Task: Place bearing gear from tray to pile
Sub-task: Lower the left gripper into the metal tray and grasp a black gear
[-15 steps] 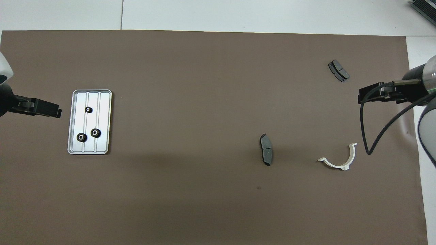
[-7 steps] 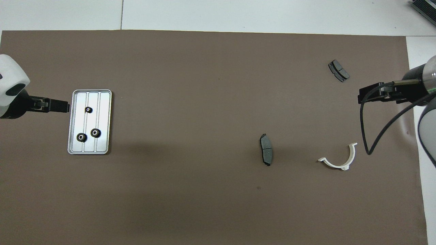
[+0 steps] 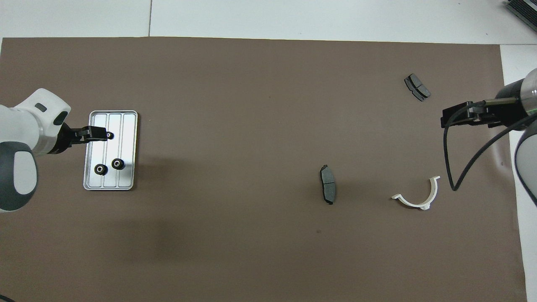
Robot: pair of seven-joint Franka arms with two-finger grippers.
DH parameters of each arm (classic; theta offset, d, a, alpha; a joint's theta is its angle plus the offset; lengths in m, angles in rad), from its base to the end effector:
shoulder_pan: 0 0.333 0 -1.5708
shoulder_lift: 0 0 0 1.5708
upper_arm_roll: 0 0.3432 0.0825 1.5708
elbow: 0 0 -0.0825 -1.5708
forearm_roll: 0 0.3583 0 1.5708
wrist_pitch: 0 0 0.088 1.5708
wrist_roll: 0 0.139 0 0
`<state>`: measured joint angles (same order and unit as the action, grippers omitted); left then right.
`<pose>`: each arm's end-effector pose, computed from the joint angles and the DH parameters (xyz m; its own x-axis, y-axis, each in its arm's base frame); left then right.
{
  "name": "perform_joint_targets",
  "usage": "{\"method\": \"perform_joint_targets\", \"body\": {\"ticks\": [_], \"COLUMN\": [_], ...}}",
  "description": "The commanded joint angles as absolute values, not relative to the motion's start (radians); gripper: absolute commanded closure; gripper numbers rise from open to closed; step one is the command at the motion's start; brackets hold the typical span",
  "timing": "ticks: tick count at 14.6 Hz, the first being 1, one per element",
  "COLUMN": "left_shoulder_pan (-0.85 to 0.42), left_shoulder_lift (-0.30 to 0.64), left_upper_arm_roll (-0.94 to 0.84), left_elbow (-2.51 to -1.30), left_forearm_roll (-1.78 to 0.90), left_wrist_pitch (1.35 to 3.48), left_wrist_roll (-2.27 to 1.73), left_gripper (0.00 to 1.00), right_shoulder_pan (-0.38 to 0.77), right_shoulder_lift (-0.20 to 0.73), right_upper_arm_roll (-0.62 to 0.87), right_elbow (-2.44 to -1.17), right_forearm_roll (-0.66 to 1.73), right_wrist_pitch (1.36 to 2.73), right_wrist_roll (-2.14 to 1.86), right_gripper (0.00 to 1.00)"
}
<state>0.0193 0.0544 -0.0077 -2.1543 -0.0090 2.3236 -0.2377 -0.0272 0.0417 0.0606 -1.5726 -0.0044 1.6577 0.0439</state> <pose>0.5413 0.0059 0.3961 0.9613 0.2527 0.1096 0.2504 -0.9675 0.0344 0.5519 0.0172 0.6043 0.9990 -0.0103 0.0435 -0.0103 -0.9999 0.0000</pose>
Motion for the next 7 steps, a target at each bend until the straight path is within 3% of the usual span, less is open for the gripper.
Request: {"method": "perform_joint_targets", "body": {"ticks": [1, 3, 5, 7], "left_shoulder_pan": [0.008, 0.005, -0.012, -0.014], "left_shoulder_lift": [0.121, 0.135, 0.147, 0.15], "left_upper_arm_roll": [-0.009, -0.011, -0.009, -0.009], "left_elbow": [-2.181, -2.197, -2.21, -2.25], "left_forearm_roll": [0.034, 0.034, 0.034, 0.034], "left_wrist_pitch": [2.428, 2.444, 2.462, 2.517], "left_wrist_roll": [-0.423, -0.446, -0.448, -0.449], "left_gripper": [0.0, 0.05, 0.25, 0.33], "right_shoulder_pan": [-0.031, -0.031, -0.031, -0.031], "right_shoulder_lift": [0.021, 0.021, 0.021, 0.021], "right_upper_arm_roll": [0.064, 0.064, 0.064, 0.064], "right_elbow": [-1.597, -1.597, -1.597, -1.597], "right_forearm_roll": [0.0, 0.0, 0.0, 0.0], "right_wrist_pitch": [1.667, 1.666, 1.667, 1.666], "right_wrist_roll": [0.028, 0.028, 0.028, 0.028], "right_gripper": [0.0, 0.0, 0.0, 0.0]}}
